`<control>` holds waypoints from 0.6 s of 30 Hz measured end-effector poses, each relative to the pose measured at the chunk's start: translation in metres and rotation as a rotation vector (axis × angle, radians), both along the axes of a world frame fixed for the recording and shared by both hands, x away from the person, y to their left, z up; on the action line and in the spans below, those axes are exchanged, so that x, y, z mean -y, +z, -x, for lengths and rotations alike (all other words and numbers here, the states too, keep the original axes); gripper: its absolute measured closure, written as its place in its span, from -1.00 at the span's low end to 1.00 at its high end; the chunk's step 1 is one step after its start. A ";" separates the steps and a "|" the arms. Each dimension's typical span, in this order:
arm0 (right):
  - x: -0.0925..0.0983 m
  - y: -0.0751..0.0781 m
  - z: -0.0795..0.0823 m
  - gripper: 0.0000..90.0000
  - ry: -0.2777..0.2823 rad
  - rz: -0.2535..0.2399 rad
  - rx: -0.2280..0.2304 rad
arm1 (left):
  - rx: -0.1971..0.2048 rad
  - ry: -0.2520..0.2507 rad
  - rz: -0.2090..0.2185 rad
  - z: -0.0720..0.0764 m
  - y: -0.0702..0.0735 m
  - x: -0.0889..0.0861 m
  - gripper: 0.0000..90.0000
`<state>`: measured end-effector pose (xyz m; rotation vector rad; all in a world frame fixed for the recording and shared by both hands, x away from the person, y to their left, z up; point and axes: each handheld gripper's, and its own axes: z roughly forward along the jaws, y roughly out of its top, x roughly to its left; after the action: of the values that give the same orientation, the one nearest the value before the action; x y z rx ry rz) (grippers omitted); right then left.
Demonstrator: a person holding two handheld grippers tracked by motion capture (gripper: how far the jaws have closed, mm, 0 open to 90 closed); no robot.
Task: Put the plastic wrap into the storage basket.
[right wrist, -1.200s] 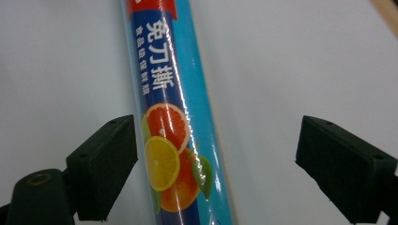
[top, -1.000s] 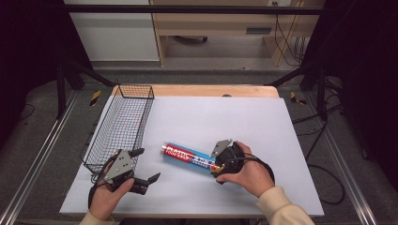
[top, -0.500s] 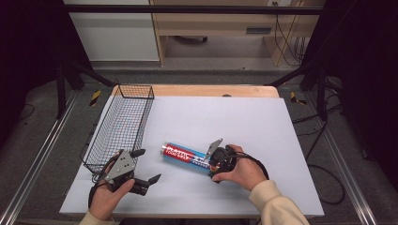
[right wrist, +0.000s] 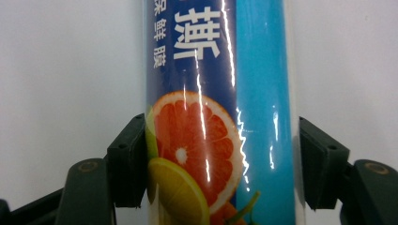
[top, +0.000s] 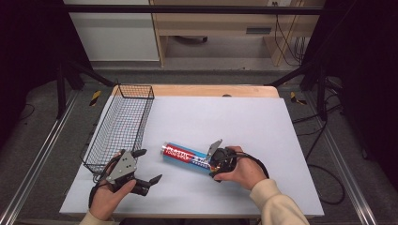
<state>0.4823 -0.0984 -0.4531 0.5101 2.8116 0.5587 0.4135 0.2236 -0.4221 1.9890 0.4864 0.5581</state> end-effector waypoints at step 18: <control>0.018 0.049 -0.004 -0.29 0.066 0.062 0.102 | 0.115 -0.152 -0.287 -0.055 0.035 0.056 -0.93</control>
<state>0.4867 -0.1167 -0.4040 0.3679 2.7471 0.4940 0.4682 0.1680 -0.3872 2.2275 0.1887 0.6717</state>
